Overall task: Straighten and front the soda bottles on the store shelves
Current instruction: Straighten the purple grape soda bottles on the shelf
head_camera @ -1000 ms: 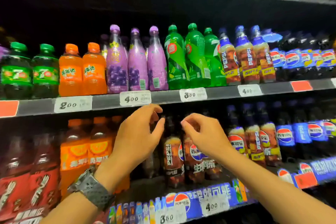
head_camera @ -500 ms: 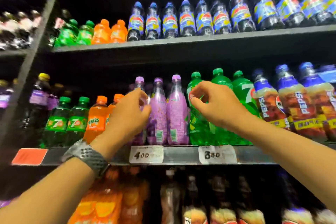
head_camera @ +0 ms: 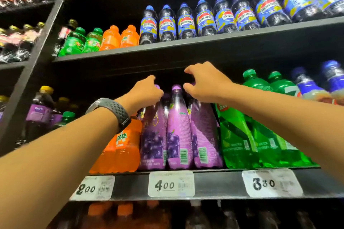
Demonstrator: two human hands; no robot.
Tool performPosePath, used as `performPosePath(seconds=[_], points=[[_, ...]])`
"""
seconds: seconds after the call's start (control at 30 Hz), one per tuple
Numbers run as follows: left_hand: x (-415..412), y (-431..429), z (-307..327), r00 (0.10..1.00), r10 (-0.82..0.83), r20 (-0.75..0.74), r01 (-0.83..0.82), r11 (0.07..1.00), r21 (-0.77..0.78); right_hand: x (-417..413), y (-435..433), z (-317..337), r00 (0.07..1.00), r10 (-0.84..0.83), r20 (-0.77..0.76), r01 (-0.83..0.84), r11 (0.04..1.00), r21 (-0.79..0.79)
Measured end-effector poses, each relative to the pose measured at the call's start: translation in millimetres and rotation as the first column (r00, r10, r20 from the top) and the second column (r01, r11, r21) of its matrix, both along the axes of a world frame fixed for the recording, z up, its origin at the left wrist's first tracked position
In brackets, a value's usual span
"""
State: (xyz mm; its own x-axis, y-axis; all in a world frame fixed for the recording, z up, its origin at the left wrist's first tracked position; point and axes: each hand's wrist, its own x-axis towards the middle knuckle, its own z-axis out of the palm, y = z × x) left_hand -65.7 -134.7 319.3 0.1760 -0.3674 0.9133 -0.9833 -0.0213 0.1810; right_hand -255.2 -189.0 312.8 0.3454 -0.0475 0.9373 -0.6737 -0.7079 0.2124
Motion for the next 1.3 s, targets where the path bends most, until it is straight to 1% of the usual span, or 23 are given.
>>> performPosePath(seconds=[0.03, 0.1, 0.17, 0.23, 0.3, 0.43, 0.5, 0.57, 0.63, 0.67, 0.73, 0.8, 0.87, 0.9, 0.93, 0.97, 1.0, 1.03, 1.07, 1.1, 1.17, 1.23, 1.3], points=[[1, -2, 4, 1.0, -0.006, 0.014, 0.006, 0.999, 0.033, 7, 0, 4, 0.998, -0.057, -0.028, 0.056, 0.998, -0.012], [6, -4, 9, 0.998, -0.002, 0.065, 0.001, 1.0, 0.028, 20, 1, 12, 0.985, -0.15, -0.084, 0.152, 0.988, 0.016], [12, -3, 11, 0.997, -0.01, 0.072, 0.01, 1.0, -0.003, 29, 1, 19, 0.972, -0.189, -0.138, 0.202, 0.976, 0.086], [15, -2, 11, 0.997, -0.002, 0.083, 0.004, 0.999, -0.034, 34, 1, 24, 0.96, -0.216, -0.178, 0.238, 0.964, 0.116], [15, -1, 11, 0.993, 0.016, 0.12, -0.011, 0.999, -0.045, 38, 1, 27, 0.96, -0.215, -0.182, 0.237, 0.965, 0.11], [16, 1, 10, 0.989, -0.012, 0.149, 0.019, 0.999, -0.044, 40, -1, 27, 0.969, -0.223, -0.105, 0.229, 0.972, 0.059], [16, 1, 8, 0.988, -0.016, 0.151, 0.024, 0.999, -0.046, 42, 0, 28, 0.973, -0.206, -0.098, 0.215, 0.973, 0.084], [15, 3, 7, 0.988, -0.014, 0.156, 0.02, 0.999, -0.034, 41, 4, 34, 0.975, -0.171, -0.145, 0.193, 0.969, 0.155], [14, 5, 7, 0.984, 0.002, 0.176, 0.003, 1.0, -0.03, 35, 6, 39, 0.973, -0.061, -0.221, 0.121, 0.955, 0.27], [14, 6, 7, 0.976, 0.032, 0.215, -0.024, 0.999, -0.038, 32, 7, 40, 0.969, 0.005, -0.246, 0.077, 0.943, 0.324], [11, 7, 8, 0.942, 0.081, 0.325, -0.063, 0.996, -0.065, 26, 5, 40, 0.964, 0.09, -0.248, 0.014, 0.921, 0.389], [5, 7, 9, 0.932, 0.03, 0.361, -0.015, 0.999, -0.045, 25, 3, 39, 0.967, 0.123, -0.224, -0.019, 0.909, 0.416], [-3, 4, 13, 0.936, -0.028, 0.35, 0.029, 1.0, 0.004, 25, 2, 40, 0.974, 0.099, -0.203, -0.014, 0.923, 0.384], [-8, 2, 14, 0.933, -0.033, 0.358, 0.024, 0.999, 0.03, 24, 3, 41, 0.976, 0.036, -0.214, 0.039, 0.94, 0.338], [-11, 0, 15, 0.927, -0.023, 0.375, 0.001, 0.998, 0.059, 22, 4, 41, 0.97, -0.073, -0.231, 0.133, 0.957, 0.257], [-14, -3, 16, 0.917, -0.006, 0.398, -0.031, 0.996, 0.087, 19, 4, 42, 0.95, -0.209, -0.231, 0.244, 0.96, 0.135], [-16, -5, 16, 0.908, 0.011, 0.42, -0.063, 0.992, 0.111, 16, 3, 42, 0.92, -0.336, -0.202, 0.341, 0.94, -0.008], [-17, -8, 16, 0.9, 0.024, 0.435, -0.088, 0.988, 0.126, 14, 3, 41, 0.892, -0.425, -0.155, 0.408, 0.903, -0.131], [-18, -11, 16, 0.895, 0.033, 0.444, -0.099, 0.987, 0.127, 12, 4, 39, 0.869, -0.481, -0.115, 0.454, 0.868, -0.201], [-19, -14, 16, 0.895, 0.036, 0.445, -0.094, 0.99, 0.109, 9, 4, 38, 0.849, -0.52, -0.093, 0.491, 0.842, -0.225], [-21, -20, 16, 0.905, 0.038, 0.424, -0.059, 0.997, 0.039, 6, 4, 36, 0.822, -0.562, -0.095, 0.535, 0.817, -0.215], [-21, -22, 14, 0.916, 0.051, 0.398, -0.05, 0.999, -0.012, 6, 5, 34, 0.854, -0.511, -0.098, 0.493, 0.855, -0.165], [-22, -24, 12, 0.922, 0.06, 0.382, -0.051, 0.998, -0.032, 5, 7, 36, 0.893, -0.434, -0.122, 0.427, 0.901, -0.08]])
